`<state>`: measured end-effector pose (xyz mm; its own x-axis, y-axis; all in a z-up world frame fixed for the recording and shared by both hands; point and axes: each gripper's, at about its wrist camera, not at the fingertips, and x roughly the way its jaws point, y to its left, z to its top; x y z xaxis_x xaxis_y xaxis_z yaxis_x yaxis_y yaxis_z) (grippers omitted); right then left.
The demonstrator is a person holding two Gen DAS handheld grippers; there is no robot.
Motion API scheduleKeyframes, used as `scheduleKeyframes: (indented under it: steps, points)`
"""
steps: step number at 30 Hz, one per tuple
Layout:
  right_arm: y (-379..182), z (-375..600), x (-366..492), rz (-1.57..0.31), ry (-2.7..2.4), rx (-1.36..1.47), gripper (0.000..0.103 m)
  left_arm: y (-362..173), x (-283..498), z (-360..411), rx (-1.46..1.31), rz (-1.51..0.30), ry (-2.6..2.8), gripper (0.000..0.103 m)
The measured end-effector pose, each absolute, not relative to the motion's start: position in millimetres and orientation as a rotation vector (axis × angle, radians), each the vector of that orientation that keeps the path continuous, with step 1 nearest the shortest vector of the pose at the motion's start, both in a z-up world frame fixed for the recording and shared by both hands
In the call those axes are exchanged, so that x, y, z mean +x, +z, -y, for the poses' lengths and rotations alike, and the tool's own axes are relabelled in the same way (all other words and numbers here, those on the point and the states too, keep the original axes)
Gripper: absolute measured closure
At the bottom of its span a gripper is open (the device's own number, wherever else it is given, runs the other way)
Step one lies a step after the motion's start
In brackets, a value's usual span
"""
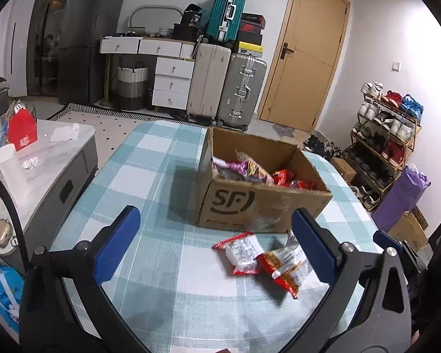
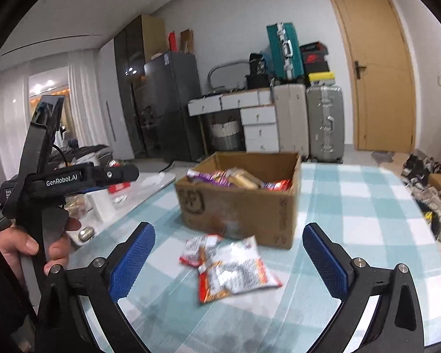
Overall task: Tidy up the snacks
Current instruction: 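Open both tools and withdraw them from the box toward the remaining bags, then grasp the white chip bag with right tool while left tool grasps the white-red pack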
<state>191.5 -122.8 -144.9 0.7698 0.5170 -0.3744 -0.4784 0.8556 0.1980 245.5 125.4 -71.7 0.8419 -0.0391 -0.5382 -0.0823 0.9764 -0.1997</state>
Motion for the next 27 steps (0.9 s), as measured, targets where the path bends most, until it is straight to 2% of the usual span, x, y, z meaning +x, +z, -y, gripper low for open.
scheduleKeyframes:
  steps: [12, 27]
  points:
    - [-171, 126, 196, -0.462, 0.504, 0.100, 0.001, -144, 256, -112, -0.175, -0.680, 0.034, 0.000]
    - [-188, 125, 214, -0.575, 0.499, 0.120, 0.001, -165, 268, -99, -0.071, -0.626, 0.083, 0.000]
